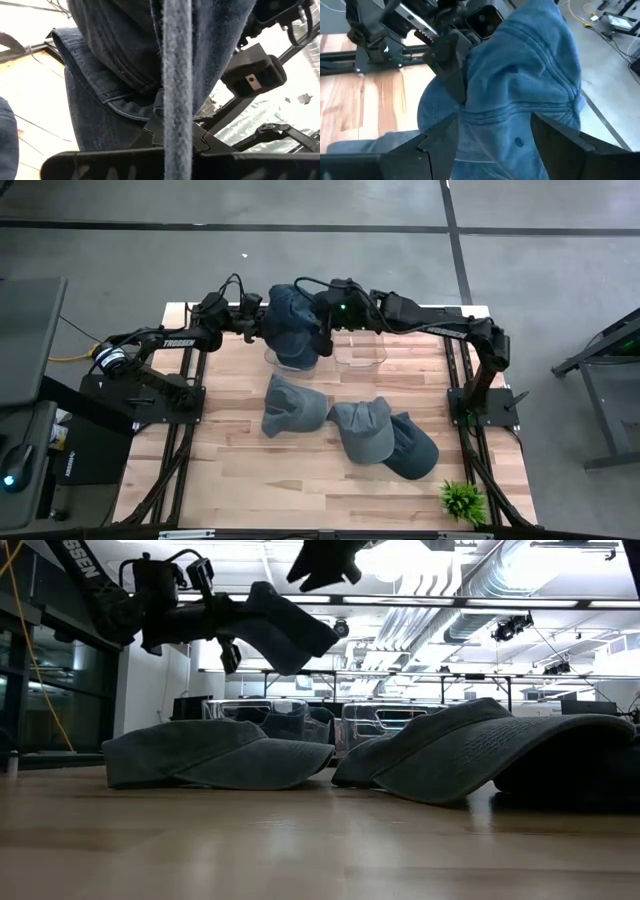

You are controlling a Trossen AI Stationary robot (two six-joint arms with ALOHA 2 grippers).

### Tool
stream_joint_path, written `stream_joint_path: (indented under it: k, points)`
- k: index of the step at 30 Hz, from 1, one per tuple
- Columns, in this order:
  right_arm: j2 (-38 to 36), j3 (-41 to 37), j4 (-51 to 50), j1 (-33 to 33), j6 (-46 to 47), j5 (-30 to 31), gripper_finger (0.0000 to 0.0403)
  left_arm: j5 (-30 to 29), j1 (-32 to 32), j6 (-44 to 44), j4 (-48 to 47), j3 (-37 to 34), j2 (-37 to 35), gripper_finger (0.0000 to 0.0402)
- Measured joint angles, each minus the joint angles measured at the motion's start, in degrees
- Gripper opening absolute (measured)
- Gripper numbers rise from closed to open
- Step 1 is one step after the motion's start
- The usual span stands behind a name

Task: Pick & Place hat
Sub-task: Put the left blue cap into the left transparent bin

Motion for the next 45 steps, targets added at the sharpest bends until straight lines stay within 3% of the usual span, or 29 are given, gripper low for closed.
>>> stream_joint_path:
  k: [6, 22, 45]
  points:
    - [-0.3, 0.0, 0.6, -3.8, -0.9, -1.4, 0.0239, 1.3, 0.0, 0.8, -1.5, 0.0, 0.0, 0.0]
    - [0.4, 0.0, 3.1, -13.3, -1.1, -16.7, 0.0239, 4.3, 0.0, 0.9, -1.5, 0.0, 0.0, 0.0]
    - [7.5, 0.0, 2.6, -18.5, 2.0, -39.0, 0.0239, 7.2, 0.0, 4.1, -6.8, 0.0, 0.0, 0.0]
